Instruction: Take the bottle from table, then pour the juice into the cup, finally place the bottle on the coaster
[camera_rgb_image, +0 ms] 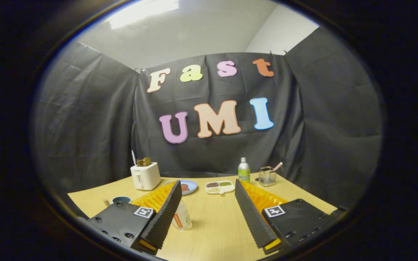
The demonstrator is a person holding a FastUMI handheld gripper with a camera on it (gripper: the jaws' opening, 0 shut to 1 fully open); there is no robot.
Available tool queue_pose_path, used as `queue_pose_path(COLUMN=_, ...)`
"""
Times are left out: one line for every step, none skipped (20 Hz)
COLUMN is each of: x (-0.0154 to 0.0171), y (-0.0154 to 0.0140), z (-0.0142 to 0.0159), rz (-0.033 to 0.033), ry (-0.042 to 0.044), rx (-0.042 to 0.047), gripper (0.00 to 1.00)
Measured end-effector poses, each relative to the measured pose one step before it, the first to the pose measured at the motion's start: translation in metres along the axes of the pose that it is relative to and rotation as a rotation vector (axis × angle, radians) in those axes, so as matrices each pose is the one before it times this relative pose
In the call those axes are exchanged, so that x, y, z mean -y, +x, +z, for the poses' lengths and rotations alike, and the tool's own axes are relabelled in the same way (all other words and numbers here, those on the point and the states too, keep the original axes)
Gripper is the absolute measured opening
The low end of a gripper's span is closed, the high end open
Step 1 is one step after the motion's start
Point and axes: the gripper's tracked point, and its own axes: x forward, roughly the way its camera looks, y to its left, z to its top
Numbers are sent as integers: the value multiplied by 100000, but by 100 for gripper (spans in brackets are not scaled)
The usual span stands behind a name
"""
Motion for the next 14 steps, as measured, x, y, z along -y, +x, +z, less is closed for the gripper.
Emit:
queue_pose_path(x=96, y=-40, z=25, rz=-618, ry=115, rx=67, gripper=95)
queue_pose_path(x=58, y=38, z=83, rz=-433, ry=220, rx=167, gripper=95)
queue_pose_path(x=-18, y=6, z=-14, rz=-82, ry=258, rx=159, gripper=95)
queue_pose_path(x=-82, y=0, z=-24, rz=163, ry=201, rx=-115, gripper=95)
queue_pose_path(x=-54, y=-2, z=-86, rz=126, ry=161, rx=-147, gripper=95)
queue_pose_path(x=-28, y=23, z=5, rz=30, ry=86, rx=-121, gripper=95)
queue_pose_path(x=2, y=-78, z=34, rz=80, ry=7, rx=27, gripper=95)
queue_pose_path(x=-19, y=23, z=88, rz=51, ry=-29, rx=106, gripper=95)
queue_pose_path(x=-46, y=-102, z=-36, rz=-18, ry=-13, rx=110, gripper=95)
queue_pose_path(x=32, y=-53, z=37, rz=-108, ry=18, rx=59, gripper=95)
queue_pose_path(x=40, y=30, z=4, rz=-249, ry=118, rx=134, gripper=95)
queue_pose_path(x=82, y=7, z=132, rz=-264, ry=216, rx=137, gripper=95)
queue_pose_path(x=101, y=-62, z=-13, rz=-260, ry=282, rx=38, gripper=95)
queue_pose_path(x=43, y=-17, z=53, rz=-175, ry=269, rx=121, gripper=95)
